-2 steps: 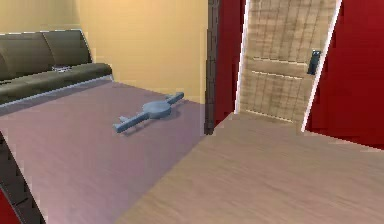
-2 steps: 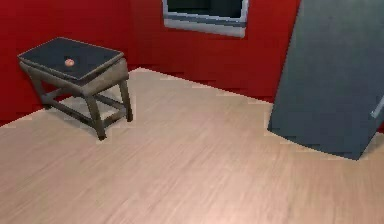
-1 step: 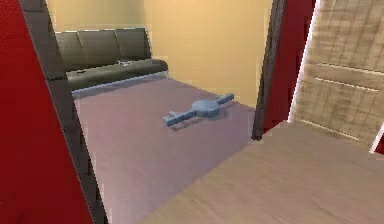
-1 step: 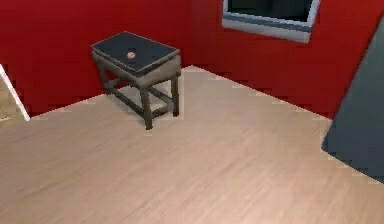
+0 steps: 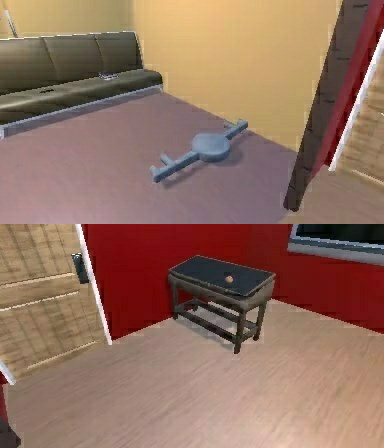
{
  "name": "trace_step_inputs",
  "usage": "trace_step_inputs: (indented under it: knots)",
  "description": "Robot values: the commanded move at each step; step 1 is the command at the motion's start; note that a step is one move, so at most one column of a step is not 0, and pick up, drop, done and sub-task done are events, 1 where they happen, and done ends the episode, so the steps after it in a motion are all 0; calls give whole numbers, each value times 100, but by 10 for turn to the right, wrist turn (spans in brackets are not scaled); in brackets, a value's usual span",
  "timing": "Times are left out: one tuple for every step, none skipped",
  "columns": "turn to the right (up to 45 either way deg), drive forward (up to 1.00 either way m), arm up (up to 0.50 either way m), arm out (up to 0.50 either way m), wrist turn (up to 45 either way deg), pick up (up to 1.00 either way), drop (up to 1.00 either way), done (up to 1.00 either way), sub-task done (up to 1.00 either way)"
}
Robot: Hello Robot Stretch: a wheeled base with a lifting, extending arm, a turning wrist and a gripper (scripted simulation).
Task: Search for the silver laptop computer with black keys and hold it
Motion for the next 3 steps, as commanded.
trace_step_inputs:
  knots:
    - [-30, 0, 0, 0, 0, 0, 0, 0, 0]
    - [0, 5, 0, 0, 0, 0, 0, 0, 0]
    - [-330, 0, 0, 0, 0, 0, 0, 0, 0]
